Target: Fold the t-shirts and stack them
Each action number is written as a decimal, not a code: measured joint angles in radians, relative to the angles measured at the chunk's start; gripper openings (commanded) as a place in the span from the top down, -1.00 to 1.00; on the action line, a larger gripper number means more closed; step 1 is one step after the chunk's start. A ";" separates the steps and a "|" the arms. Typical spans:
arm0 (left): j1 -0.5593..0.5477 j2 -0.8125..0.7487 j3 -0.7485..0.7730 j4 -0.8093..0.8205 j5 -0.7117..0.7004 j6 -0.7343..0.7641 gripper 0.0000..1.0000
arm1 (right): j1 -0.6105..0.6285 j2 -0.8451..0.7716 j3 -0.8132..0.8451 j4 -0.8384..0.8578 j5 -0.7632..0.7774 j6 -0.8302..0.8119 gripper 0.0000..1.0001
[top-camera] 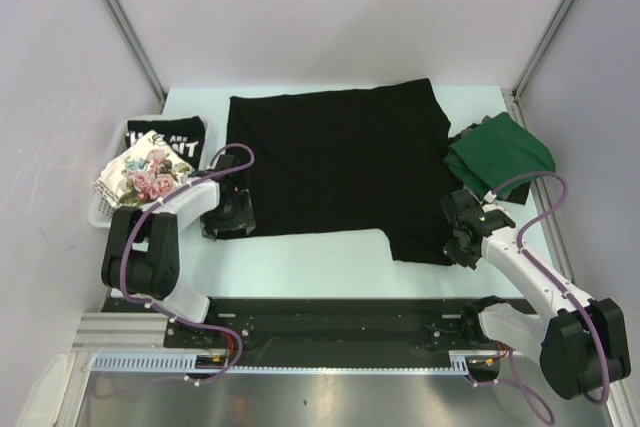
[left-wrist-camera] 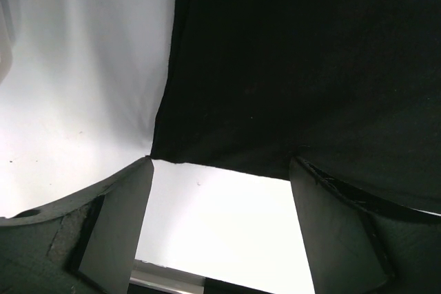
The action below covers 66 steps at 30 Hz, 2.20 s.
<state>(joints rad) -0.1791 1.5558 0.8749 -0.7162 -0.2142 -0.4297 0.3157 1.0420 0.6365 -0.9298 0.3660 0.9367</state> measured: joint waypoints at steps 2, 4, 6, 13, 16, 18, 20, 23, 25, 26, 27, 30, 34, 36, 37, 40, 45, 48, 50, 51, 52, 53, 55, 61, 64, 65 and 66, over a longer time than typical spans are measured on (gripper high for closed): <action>0.005 0.000 0.000 0.000 -0.001 0.000 -0.71 | -0.002 0.008 0.000 0.003 -0.003 -0.001 1.00; 0.009 0.000 0.000 0.000 -0.001 0.001 -0.71 | -0.004 0.011 0.000 0.005 -0.005 -0.004 1.00; 0.012 0.000 0.000 0.000 0.000 0.002 -0.71 | -0.005 0.011 0.000 0.006 -0.006 -0.005 1.00; 0.019 -0.003 -0.004 0.006 0.001 0.004 -0.65 | -0.008 0.012 0.000 0.008 -0.008 -0.007 1.00; 0.026 -0.003 -0.009 0.015 0.014 0.004 -0.53 | -0.008 0.012 0.000 0.008 -0.008 -0.007 1.00; 0.032 -0.003 -0.012 0.021 0.030 0.002 -0.45 | -0.009 0.013 0.000 0.008 -0.008 -0.007 1.00; 0.036 -0.003 -0.014 0.029 0.047 0.002 -0.41 | -0.009 0.013 0.000 0.008 -0.008 -0.007 1.00; 0.037 -0.003 -0.016 0.035 0.055 0.003 -0.41 | -0.010 0.013 0.000 0.008 -0.009 -0.007 1.00; 0.038 -0.004 -0.017 0.035 0.056 0.003 -0.42 | -0.010 0.013 0.000 0.008 -0.009 -0.007 1.00; 0.038 -0.005 -0.017 0.035 0.055 0.003 -0.43 | -0.010 0.013 0.000 0.008 -0.009 -0.007 1.00; 0.038 -0.005 -0.017 0.034 0.054 0.003 -0.47 | -0.010 0.013 0.000 0.008 -0.009 -0.007 1.00; 0.038 -0.009 -0.017 0.029 0.039 0.003 -0.52 | -0.010 0.013 0.000 0.008 -0.009 -0.009 1.00; 0.039 -0.022 -0.017 0.011 0.011 0.005 -0.55 | -0.010 0.015 0.000 0.008 -0.010 -0.014 1.00; 0.039 -0.040 -0.017 0.000 0.004 0.004 -0.55 | -0.010 0.016 0.000 0.008 -0.010 -0.014 1.00; 0.039 -0.049 -0.017 -0.002 -0.002 0.003 -0.56 | -0.010 0.016 0.000 0.008 -0.010 -0.014 1.00; 0.052 -0.082 -0.017 -0.004 -0.019 0.002 -0.55 | -0.010 0.022 0.000 0.009 -0.010 -0.014 1.00; 0.064 -0.098 -0.024 0.005 -0.006 -0.002 -0.48 | -0.010 0.029 0.000 0.009 -0.010 -0.014 1.00; 0.064 -0.099 -0.039 0.016 0.010 -0.008 -0.43 | -0.010 0.029 0.000 0.009 -0.010 -0.015 1.00; 0.064 -0.099 -0.047 0.022 0.020 -0.015 -0.42 | -0.011 0.029 0.000 0.009 -0.010 -0.015 1.00; 0.064 -0.098 -0.049 0.025 0.021 -0.016 -0.41 | -0.011 0.029 0.000 0.009 -0.010 -0.015 1.00; 0.064 -0.097 -0.049 0.026 0.024 -0.018 -0.41 | -0.011 0.029 0.000 0.009 -0.010 -0.015 1.00; 0.064 -0.095 -0.050 0.028 0.026 -0.019 -0.41 | -0.011 0.029 0.000 0.009 -0.010 -0.015 1.00; 0.064 -0.090 -0.050 0.032 0.029 -0.023 -0.40 | -0.011 0.029 0.000 0.009 -0.010 -0.015 1.00; 0.064 -0.087 -0.050 0.035 0.030 -0.031 -0.35 | -0.011 0.029 0.000 0.009 -0.011 -0.015 1.00; 0.064 -0.081 -0.050 0.039 0.035 -0.037 -0.36 | -0.012 0.029 0.000 0.009 -0.014 -0.017 1.00; 0.064 -0.077 -0.050 0.042 0.041 -0.040 -0.36 | -0.012 0.029 0.000 0.009 -0.015 -0.018 1.00; 0.064 -0.072 -0.052 0.043 0.045 -0.042 -0.37 | -0.012 0.030 0.000 0.009 -0.015 -0.018 1.00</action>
<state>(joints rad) -0.1146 1.4834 0.8227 -0.6727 -0.1688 -0.4713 0.3038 1.0718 0.6365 -0.9211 0.3508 0.9184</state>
